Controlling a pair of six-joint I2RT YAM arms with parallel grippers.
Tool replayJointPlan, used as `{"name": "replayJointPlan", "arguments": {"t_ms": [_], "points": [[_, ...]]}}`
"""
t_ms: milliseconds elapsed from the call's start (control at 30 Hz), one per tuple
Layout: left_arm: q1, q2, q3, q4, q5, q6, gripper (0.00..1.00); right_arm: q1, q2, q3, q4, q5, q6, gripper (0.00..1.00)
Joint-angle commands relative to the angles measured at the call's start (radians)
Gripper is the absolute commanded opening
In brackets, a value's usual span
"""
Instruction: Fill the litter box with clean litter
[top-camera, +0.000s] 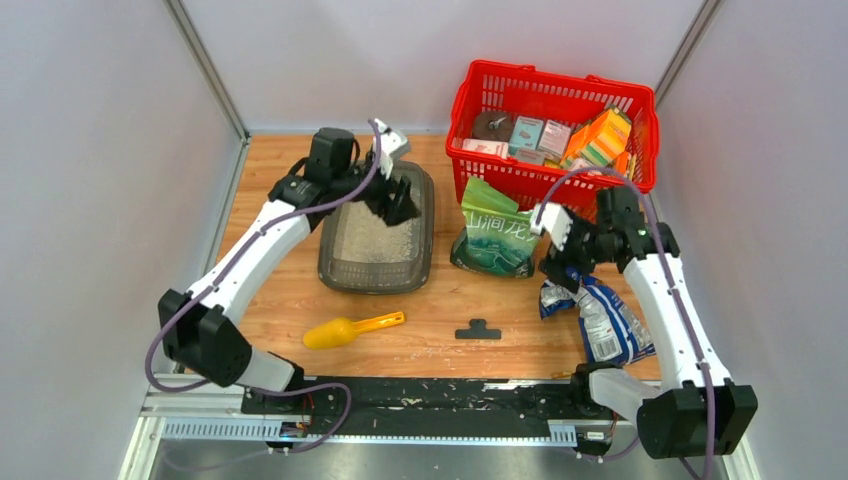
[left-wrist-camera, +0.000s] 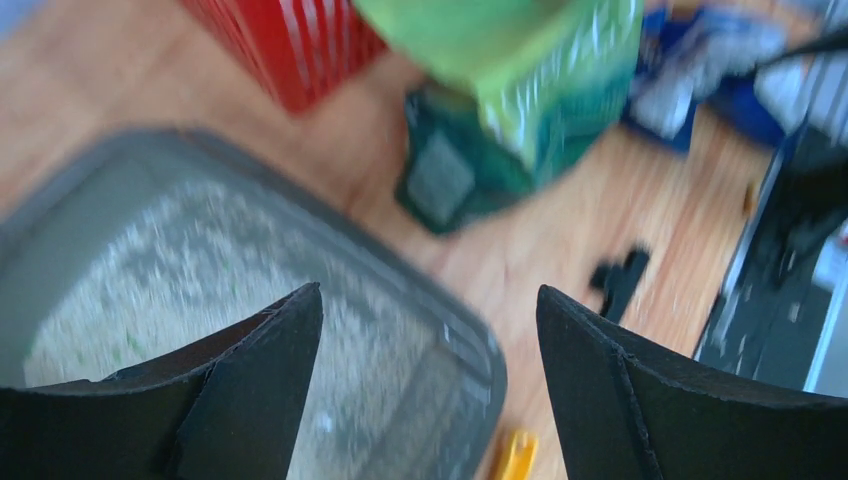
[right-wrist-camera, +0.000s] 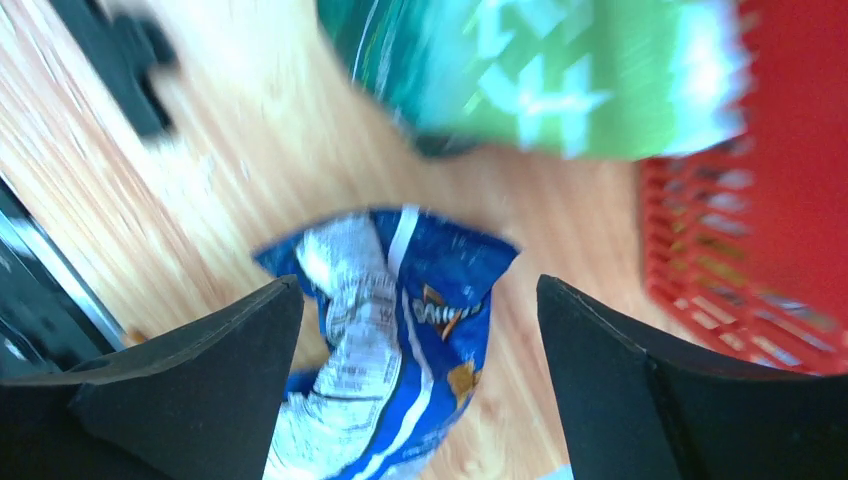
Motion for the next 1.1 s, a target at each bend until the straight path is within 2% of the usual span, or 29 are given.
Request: {"name": "replayJointPlan", "arguments": {"t_ms": [0, 33, 67, 100, 233, 267, 433, 667, 700, 867, 900, 933, 1067], "points": [[-0.012, 0.144, 0.146, 0.339, 0.023, -0.44, 0.86, -0.004, 0.019, 0.188, 0.016, -0.298, 0.44, 0.91], [-0.014, 0.178, 0.173, 0.361, 0.003, -0.493, 0.85, -0.003, 0.032, 0.198, 0.056, -0.313, 0.562, 0.92], [-0.014, 0.213, 0.204, 0.379, -0.003, -0.583, 0.85, -0.004, 0.055, 0.202, 0.127, -0.32, 0.616, 0.92], [-0.02, 0.273, 0.256, 0.386, -0.012, -0.613, 0.85, -0.004, 0.073, 0.21, 0.157, -0.317, 0.652, 0.92], [-0.053, 0.359, 0.313, 0.409, -0.092, -0.642, 0.86, -0.024, 0.142, 0.251, 0.261, -0.245, 0.793, 0.91], [-0.058, 0.377, 0.318, 0.428, -0.091, -0.688, 0.87, -0.041, 0.154, 0.259, 0.278, -0.24, 0.827, 0.91], [-0.107, 0.477, 0.342, 0.439, -0.069, -0.756, 0.88, -0.103, 0.178, 0.279, 0.275, -0.287, 0.872, 0.91], [-0.167, 0.523, 0.316, 0.421, -0.075, -0.794, 0.81, -0.119, 0.13, 0.219, 0.274, -0.298, 0.858, 0.91], [-0.17, 0.529, 0.318, 0.421, -0.075, -0.796, 0.78, -0.119, 0.127, 0.207, 0.275, -0.301, 0.861, 0.91], [-0.176, 0.508, 0.325, 0.482, -0.046, -0.755, 0.45, -0.13, 0.113, 0.162, 0.314, -0.3, 0.914, 0.91], [-0.176, 0.502, 0.33, 0.484, -0.032, -0.741, 0.29, -0.136, 0.11, 0.156, 0.324, -0.3, 0.936, 0.91], [-0.176, 0.496, 0.333, 0.484, -0.025, -0.707, 0.22, -0.155, 0.111, 0.158, 0.341, -0.317, 0.986, 0.91], [-0.175, 0.435, 0.336, 0.467, 0.04, -0.617, 0.02, -0.184, 0.134, 0.207, 0.357, -0.318, 1.078, 0.9]]}}
